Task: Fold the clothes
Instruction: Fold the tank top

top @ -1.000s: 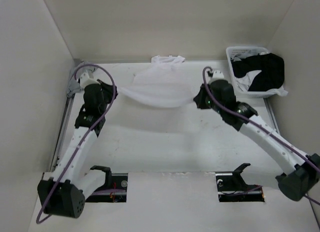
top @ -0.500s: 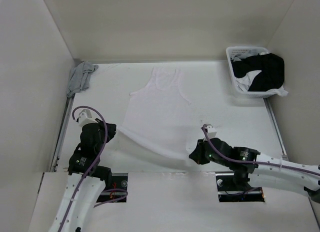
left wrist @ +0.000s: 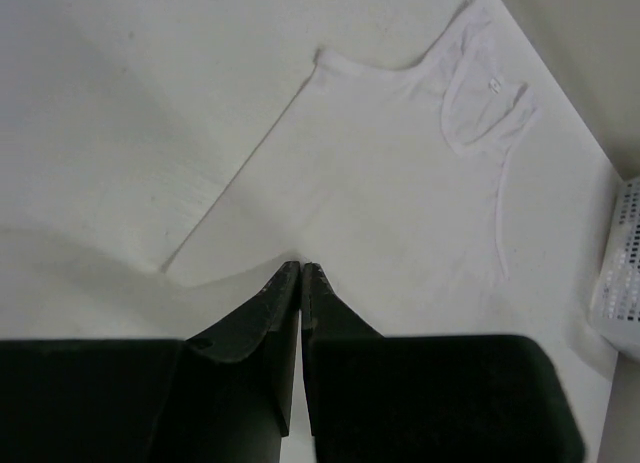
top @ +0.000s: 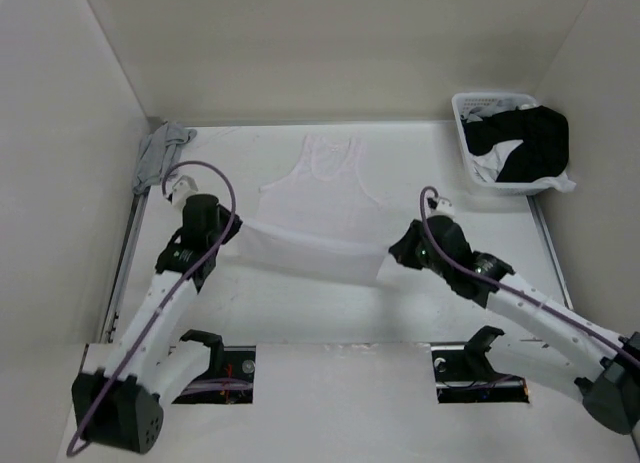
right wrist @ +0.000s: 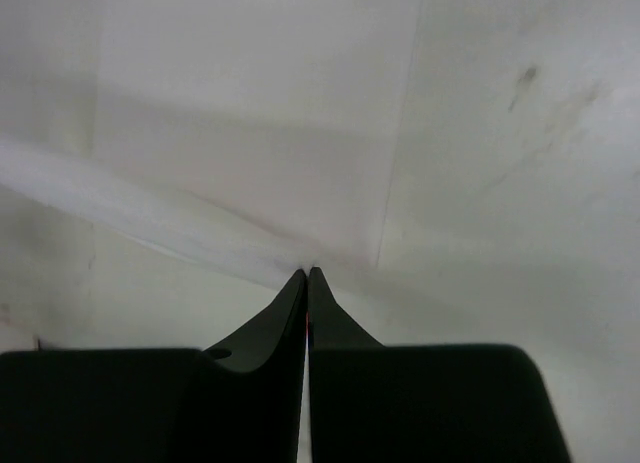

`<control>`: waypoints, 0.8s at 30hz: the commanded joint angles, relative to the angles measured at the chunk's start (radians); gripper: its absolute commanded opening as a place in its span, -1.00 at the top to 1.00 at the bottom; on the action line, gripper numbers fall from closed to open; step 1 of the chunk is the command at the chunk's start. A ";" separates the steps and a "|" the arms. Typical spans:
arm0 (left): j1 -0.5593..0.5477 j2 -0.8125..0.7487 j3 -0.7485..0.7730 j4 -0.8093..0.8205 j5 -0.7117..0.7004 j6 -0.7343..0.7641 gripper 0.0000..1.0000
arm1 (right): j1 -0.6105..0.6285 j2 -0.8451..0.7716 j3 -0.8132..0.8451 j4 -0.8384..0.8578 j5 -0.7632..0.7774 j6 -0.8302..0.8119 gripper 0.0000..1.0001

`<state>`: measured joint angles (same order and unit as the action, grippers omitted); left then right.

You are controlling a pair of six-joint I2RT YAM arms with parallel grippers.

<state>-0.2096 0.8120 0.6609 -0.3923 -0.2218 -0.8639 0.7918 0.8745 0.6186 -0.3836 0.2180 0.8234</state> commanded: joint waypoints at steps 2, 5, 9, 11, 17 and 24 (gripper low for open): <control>0.011 0.263 0.133 0.340 -0.063 -0.017 1.00 | -0.221 0.177 0.137 0.219 -0.117 -0.176 0.94; 0.005 0.445 0.233 0.443 -0.097 -0.029 1.00 | -0.331 0.352 0.254 0.293 -0.170 -0.204 0.94; 0.011 0.701 0.431 0.506 -0.108 -0.011 1.00 | -0.429 0.597 0.449 0.321 -0.215 -0.231 0.94; 0.013 0.820 0.543 0.509 -0.102 0.008 1.00 | -0.464 0.697 0.547 0.327 -0.224 -0.240 0.94; 0.029 1.120 0.857 0.486 -0.085 0.052 1.00 | -0.535 0.976 0.870 0.272 -0.259 -0.251 0.94; 0.052 1.412 1.186 0.435 -0.045 0.080 0.71 | -0.581 1.277 1.188 0.242 -0.243 -0.213 0.69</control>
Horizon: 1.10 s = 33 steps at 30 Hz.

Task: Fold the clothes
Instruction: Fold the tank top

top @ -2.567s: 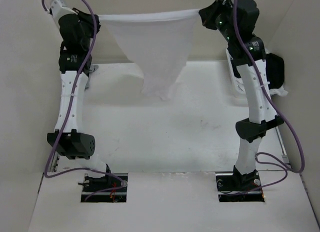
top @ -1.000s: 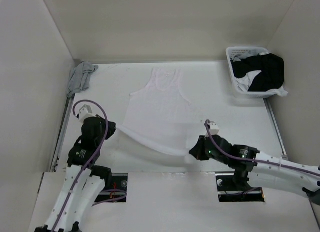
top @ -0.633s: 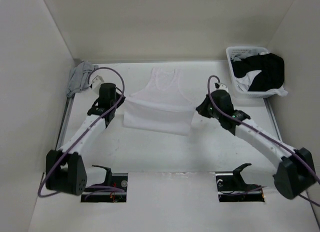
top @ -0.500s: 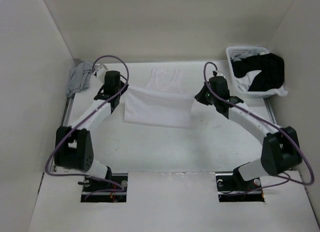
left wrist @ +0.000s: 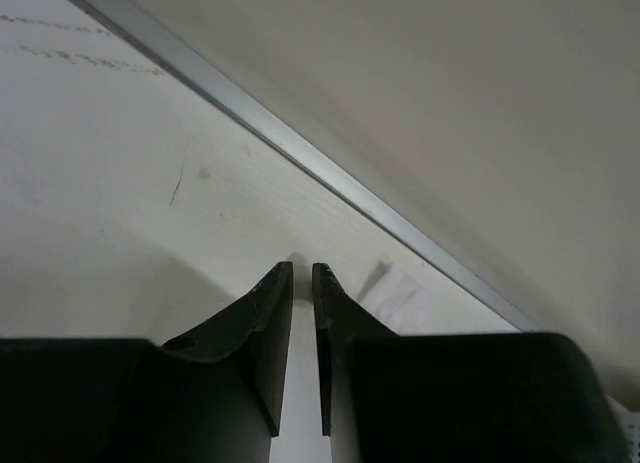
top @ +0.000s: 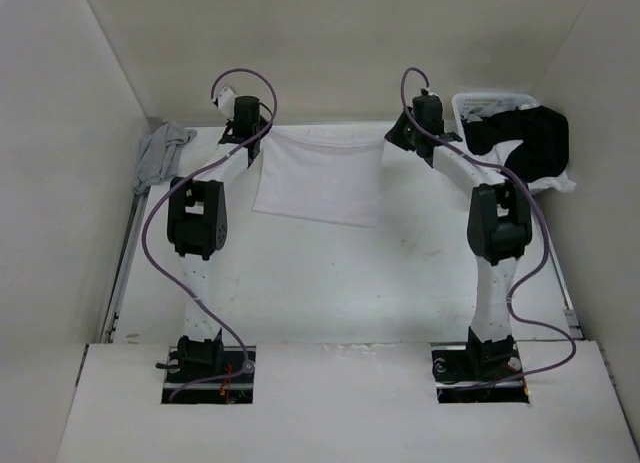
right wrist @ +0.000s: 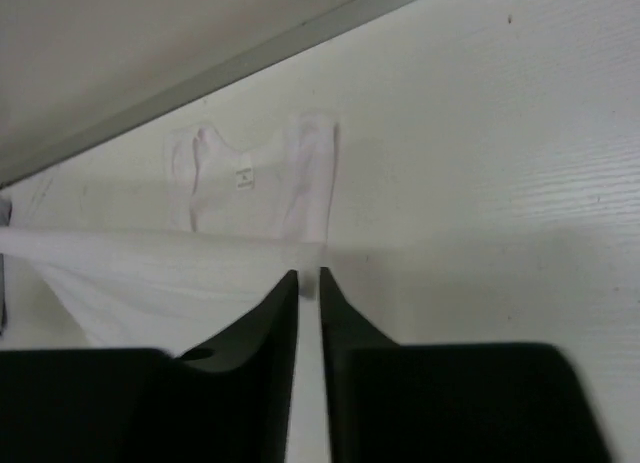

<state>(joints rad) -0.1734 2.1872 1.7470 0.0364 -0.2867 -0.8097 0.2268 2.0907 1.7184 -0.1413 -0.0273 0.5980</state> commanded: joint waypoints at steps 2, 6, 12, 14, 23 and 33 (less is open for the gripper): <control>0.030 0.034 0.105 0.011 0.038 0.026 0.49 | -0.014 0.098 0.127 0.012 0.003 0.032 0.29; 0.035 -0.146 -0.123 0.103 0.035 0.040 0.32 | 0.010 0.010 0.016 0.040 0.039 0.020 0.10; 0.004 -0.492 -0.706 0.244 0.008 0.009 0.31 | 0.114 -0.299 -0.467 0.216 0.101 0.023 0.65; 0.010 -0.555 -0.835 0.250 0.015 -0.038 0.31 | 0.142 -0.374 -0.599 0.256 0.093 0.039 0.94; 0.041 -0.558 -1.018 0.303 0.225 -0.105 0.26 | 0.214 -0.511 -0.924 0.370 0.061 0.091 0.00; 0.079 -0.440 -1.009 0.350 0.258 -0.163 0.51 | 0.199 -0.426 -0.928 0.428 0.012 0.154 -0.04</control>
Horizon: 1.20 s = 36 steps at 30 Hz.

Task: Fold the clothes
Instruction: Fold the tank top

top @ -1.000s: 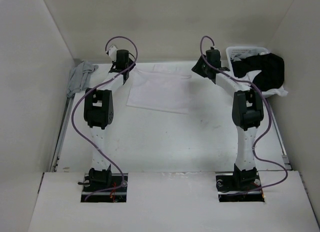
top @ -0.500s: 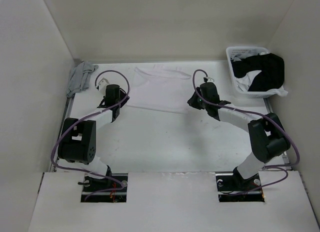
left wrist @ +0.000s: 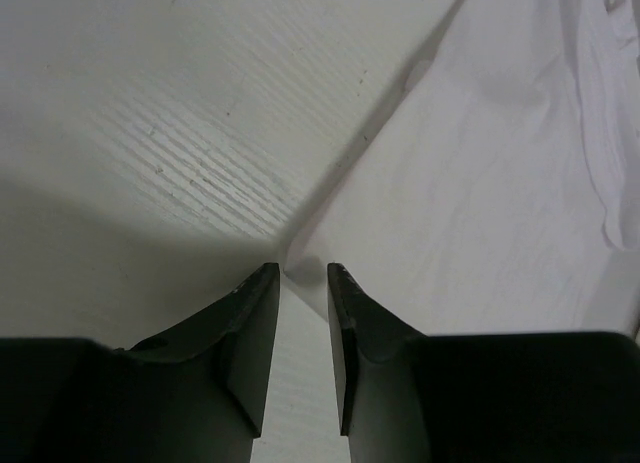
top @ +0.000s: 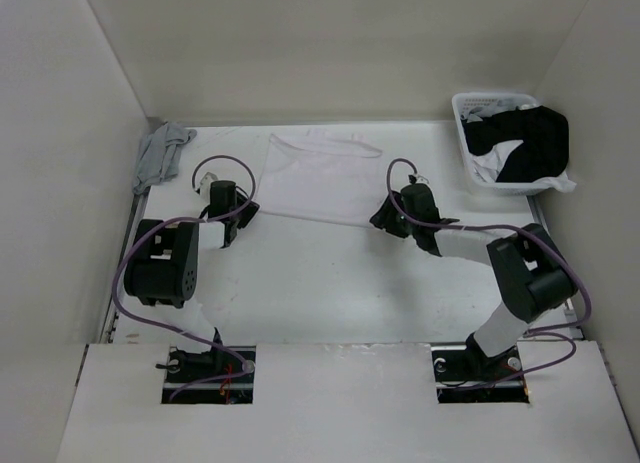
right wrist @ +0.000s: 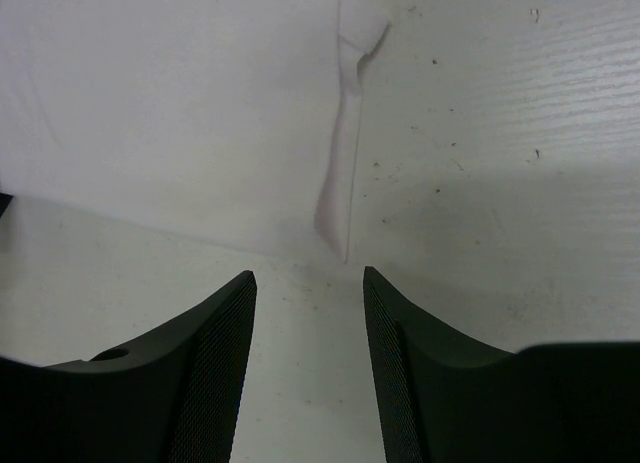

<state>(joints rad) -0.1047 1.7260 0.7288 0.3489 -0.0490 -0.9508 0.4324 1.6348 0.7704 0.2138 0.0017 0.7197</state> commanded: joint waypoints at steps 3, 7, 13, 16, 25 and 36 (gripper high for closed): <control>0.018 0.047 0.020 0.051 0.006 -0.028 0.57 | -0.007 0.056 0.027 0.068 -0.023 0.055 -0.04; 0.021 0.078 0.023 0.074 0.001 -0.042 0.68 | -0.008 0.074 0.024 0.073 -0.023 0.080 0.01; 0.020 0.064 0.014 0.076 -0.021 -0.048 0.86 | -0.008 0.097 0.029 0.073 -0.026 0.106 0.22; 0.018 0.047 0.009 0.076 -0.028 -0.048 0.90 | -0.011 0.105 0.036 0.067 -0.032 0.110 0.30; 0.010 -0.014 -0.019 0.076 -0.035 -0.051 0.95 | -0.016 0.123 0.044 0.076 0.004 0.119 0.63; 0.003 -0.065 -0.052 0.101 -0.031 -0.049 1.00 | -0.013 0.105 0.018 0.148 0.040 0.112 0.97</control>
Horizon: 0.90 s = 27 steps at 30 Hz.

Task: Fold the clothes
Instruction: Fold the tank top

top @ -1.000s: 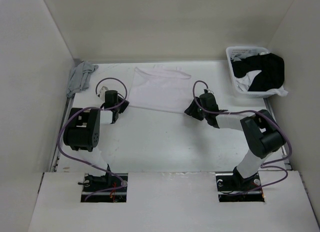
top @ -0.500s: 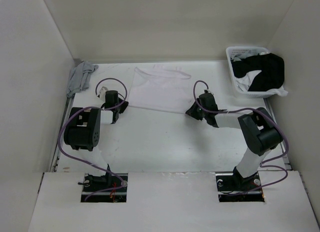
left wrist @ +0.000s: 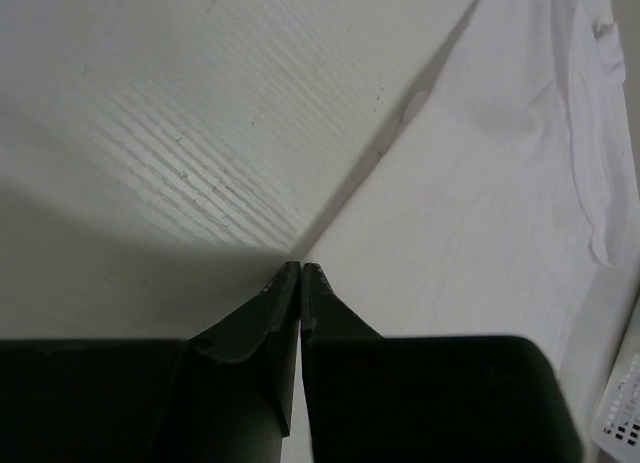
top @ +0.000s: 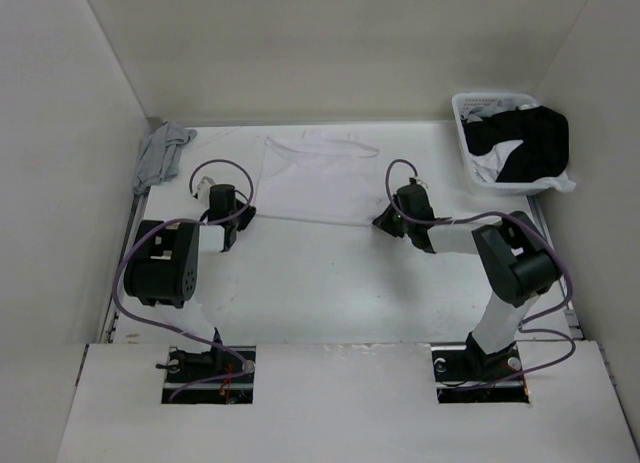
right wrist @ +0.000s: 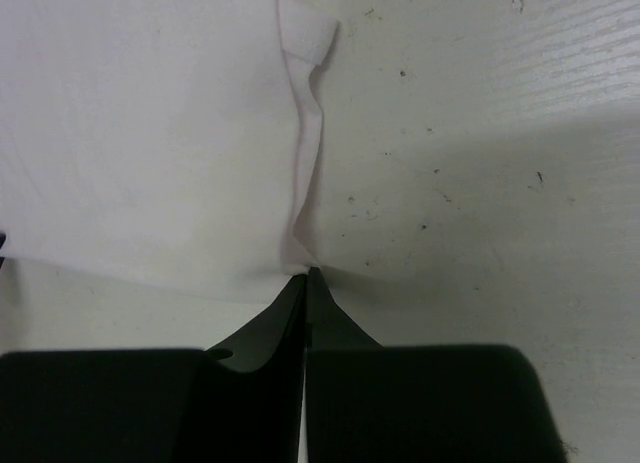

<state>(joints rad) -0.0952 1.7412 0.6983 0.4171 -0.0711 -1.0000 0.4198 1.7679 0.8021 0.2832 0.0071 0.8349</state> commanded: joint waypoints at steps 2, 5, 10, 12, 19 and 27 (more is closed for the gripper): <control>-0.011 -0.135 -0.039 0.028 -0.009 0.000 1.00 | 0.001 -0.097 -0.059 0.099 0.045 -0.008 0.99; -0.034 -0.280 -0.068 -0.004 -0.013 0.003 1.00 | 0.020 -0.266 -0.136 0.077 0.071 -0.033 1.00; -0.065 -0.670 -0.094 -0.199 -0.035 0.029 1.00 | 0.085 -0.675 -0.225 -0.115 0.128 -0.069 1.00; -0.083 -0.843 -0.071 -0.323 -0.055 0.058 1.00 | 0.130 -0.865 -0.225 -0.249 0.168 -0.079 1.00; -0.160 -1.261 0.114 -0.766 -0.105 0.141 1.00 | 0.384 -1.301 0.027 -0.738 0.399 -0.108 1.00; -0.195 -1.355 0.169 -0.949 -0.108 0.139 1.00 | 0.791 -1.271 0.157 -0.900 0.703 -0.046 0.97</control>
<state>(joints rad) -0.2859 0.3759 0.8894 -0.4053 -0.1539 -0.8841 1.1389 0.4370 0.9771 -0.4759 0.5385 0.7662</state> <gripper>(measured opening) 0.024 0.010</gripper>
